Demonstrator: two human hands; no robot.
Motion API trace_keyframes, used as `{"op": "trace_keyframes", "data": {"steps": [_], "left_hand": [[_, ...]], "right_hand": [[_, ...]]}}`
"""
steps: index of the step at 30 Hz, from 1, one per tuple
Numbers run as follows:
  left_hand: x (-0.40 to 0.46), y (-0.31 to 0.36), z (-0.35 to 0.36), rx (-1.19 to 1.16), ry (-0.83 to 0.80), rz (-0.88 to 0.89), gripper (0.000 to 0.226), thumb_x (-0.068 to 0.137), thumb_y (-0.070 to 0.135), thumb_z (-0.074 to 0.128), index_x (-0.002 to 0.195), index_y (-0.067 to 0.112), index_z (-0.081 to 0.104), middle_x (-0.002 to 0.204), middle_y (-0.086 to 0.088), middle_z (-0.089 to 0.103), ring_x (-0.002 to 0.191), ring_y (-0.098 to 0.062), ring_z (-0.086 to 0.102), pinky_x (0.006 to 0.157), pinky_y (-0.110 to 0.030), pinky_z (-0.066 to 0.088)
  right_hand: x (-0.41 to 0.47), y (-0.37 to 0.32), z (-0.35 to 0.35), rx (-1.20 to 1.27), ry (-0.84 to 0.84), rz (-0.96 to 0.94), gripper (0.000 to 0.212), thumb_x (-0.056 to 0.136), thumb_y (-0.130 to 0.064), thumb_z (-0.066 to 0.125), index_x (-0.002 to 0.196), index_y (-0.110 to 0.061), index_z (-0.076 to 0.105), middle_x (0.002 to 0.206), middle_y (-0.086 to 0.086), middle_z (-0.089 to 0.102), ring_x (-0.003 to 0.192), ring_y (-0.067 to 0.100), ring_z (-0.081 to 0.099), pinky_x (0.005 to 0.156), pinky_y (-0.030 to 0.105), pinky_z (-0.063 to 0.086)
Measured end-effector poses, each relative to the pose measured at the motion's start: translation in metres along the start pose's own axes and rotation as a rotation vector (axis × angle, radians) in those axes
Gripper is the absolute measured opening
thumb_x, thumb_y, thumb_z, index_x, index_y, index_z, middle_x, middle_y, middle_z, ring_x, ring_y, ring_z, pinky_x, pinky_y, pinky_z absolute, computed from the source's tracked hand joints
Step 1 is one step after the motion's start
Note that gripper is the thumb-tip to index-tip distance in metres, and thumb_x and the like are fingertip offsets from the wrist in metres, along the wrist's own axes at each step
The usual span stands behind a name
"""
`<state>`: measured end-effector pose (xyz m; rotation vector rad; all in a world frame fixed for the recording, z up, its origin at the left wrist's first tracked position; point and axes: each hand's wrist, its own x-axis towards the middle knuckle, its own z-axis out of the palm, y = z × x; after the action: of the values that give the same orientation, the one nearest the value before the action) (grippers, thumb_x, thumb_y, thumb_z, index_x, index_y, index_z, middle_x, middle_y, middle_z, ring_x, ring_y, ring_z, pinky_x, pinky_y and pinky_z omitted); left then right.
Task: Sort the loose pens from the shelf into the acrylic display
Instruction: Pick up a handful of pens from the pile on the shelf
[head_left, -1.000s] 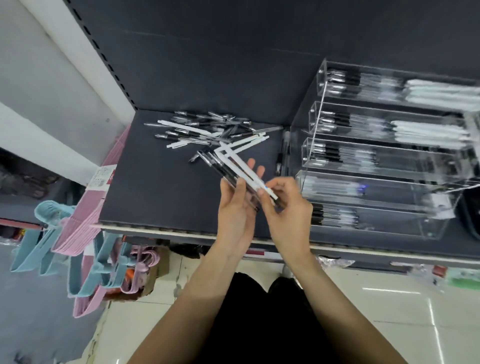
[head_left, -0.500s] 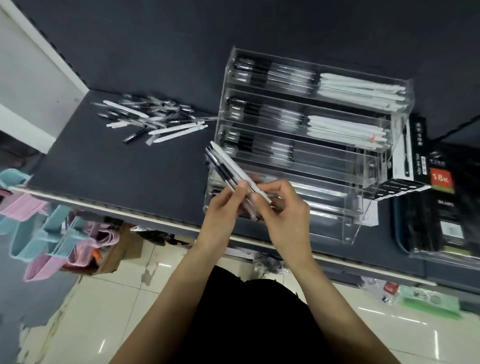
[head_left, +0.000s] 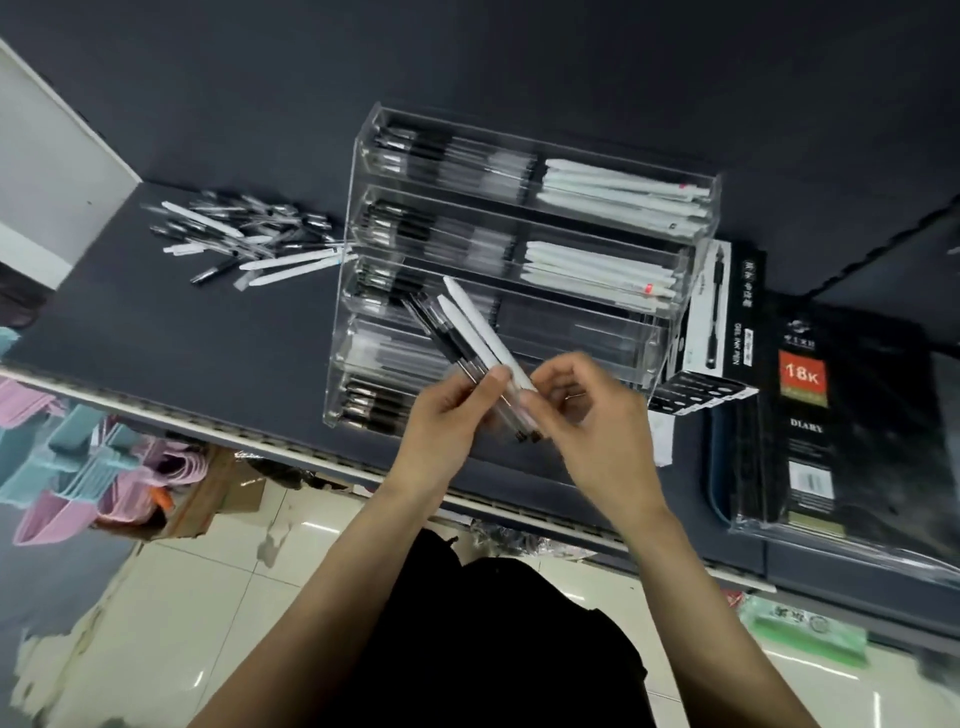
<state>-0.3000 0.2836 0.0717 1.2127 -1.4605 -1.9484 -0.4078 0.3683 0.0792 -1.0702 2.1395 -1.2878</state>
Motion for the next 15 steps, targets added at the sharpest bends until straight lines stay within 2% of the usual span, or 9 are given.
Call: {"op": "trace_keyframes", "data": {"steps": [3, 6, 8, 11, 13, 15], "left_hand": [[0.009, 0.004, 0.003, -0.046, 0.017, 0.011, 0.022, 0.092, 0.031, 0.056, 0.085, 0.03, 0.077, 0.08, 0.002, 0.063, 0.076, -0.014, 0.055, 0.079, -0.028, 0.045], [0.018, 0.006, 0.0, -0.055, 0.046, 0.008, 0.022, 0.09, 0.037, 0.057, 0.091, 0.03, 0.077, 0.09, -0.011, 0.063, 0.077, -0.017, 0.053, 0.084, -0.033, 0.042], [0.024, 0.008, -0.003, -0.067, 0.081, 0.012, 0.021, 0.092, 0.034, 0.057, 0.091, 0.027, 0.077, 0.098, -0.016, 0.067, 0.077, -0.019, 0.054, 0.084, -0.032, 0.044], [0.029, 0.011, -0.002, -0.068, 0.123, 0.041, 0.02, 0.094, 0.029, 0.056, 0.09, 0.023, 0.075, 0.108, -0.021, 0.067, 0.074, -0.019, 0.054, 0.081, -0.032, 0.047], [0.031, 0.012, -0.001, -0.075, 0.127, 0.042, 0.022, 0.093, 0.03, 0.057, 0.08, 0.03, 0.076, 0.109, -0.022, 0.065, 0.076, -0.019, 0.055, 0.081, -0.032, 0.047], [0.032, 0.011, -0.001, -0.076, 0.12, 0.029, 0.023, 0.087, 0.036, 0.06, 0.07, 0.033, 0.075, 0.106, -0.017, 0.066, 0.08, -0.021, 0.056, 0.087, -0.038, 0.045]], "right_hand": [[0.022, 0.004, -0.037, -0.152, 0.128, -0.111, 0.017, 0.08, -0.02, 0.073, 0.096, -0.02, 0.068, 0.079, -0.014, 0.066, 0.067, 0.003, 0.061, 0.065, 0.017, 0.049], [0.055, 0.009, -0.077, -0.547, 0.261, -0.27, 0.014, 0.083, -0.02, 0.071, 0.096, -0.016, 0.07, 0.089, -0.002, 0.068, 0.07, 0.017, 0.064, 0.061, 0.022, 0.043], [0.076, 0.012, -0.092, -0.759, 0.251, -0.325, 0.013, 0.084, -0.017, 0.07, 0.096, -0.014, 0.071, 0.096, 0.003, 0.067, 0.073, 0.027, 0.065, 0.059, 0.025, 0.038], [0.096, 0.016, -0.094, -0.947, 0.191, -0.41, 0.007, 0.081, -0.013, 0.071, 0.088, -0.012, 0.072, 0.089, 0.006, 0.067, 0.074, 0.032, 0.064, 0.056, 0.024, 0.032], [0.102, 0.017, -0.092, -1.005, 0.163, -0.462, 0.004, 0.08, -0.012, 0.072, 0.083, -0.011, 0.072, 0.084, 0.006, 0.066, 0.074, 0.031, 0.062, 0.056, 0.026, 0.038], [0.106, 0.019, -0.09, -1.001, 0.133, -0.516, 0.004, 0.079, -0.01, 0.072, 0.083, -0.01, 0.071, 0.082, 0.006, 0.066, 0.074, 0.031, 0.062, 0.061, 0.033, 0.048]]}}
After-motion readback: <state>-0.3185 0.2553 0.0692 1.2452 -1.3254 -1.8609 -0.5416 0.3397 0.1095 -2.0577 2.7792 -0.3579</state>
